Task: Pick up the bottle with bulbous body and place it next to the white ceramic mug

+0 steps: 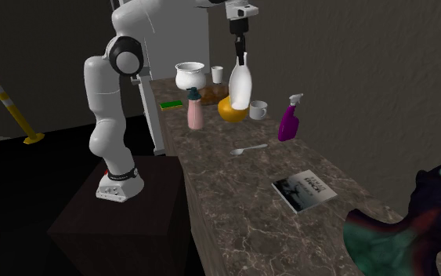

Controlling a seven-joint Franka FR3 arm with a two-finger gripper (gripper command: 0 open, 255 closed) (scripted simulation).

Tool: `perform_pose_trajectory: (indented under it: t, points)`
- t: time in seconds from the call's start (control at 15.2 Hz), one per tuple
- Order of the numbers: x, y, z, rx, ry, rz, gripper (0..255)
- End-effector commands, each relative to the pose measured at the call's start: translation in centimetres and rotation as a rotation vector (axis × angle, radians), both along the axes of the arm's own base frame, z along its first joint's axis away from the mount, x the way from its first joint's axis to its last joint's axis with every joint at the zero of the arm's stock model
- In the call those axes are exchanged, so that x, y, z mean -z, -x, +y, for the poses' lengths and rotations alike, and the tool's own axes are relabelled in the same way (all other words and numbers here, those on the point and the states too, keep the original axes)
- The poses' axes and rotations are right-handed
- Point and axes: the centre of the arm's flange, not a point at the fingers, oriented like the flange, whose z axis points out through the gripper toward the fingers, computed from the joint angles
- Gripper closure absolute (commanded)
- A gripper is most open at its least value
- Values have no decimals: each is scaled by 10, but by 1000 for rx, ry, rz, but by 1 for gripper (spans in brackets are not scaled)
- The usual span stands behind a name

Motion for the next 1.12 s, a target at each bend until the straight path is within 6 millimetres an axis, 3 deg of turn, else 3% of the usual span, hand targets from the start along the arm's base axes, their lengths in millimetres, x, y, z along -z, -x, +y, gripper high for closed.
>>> perform_pose_trajectory:
  t: [0.0,1.06]
  points:
    - [12,-7,10,0,-1,-1,255]
    - [96,-7,10,0,-1,-1,255]
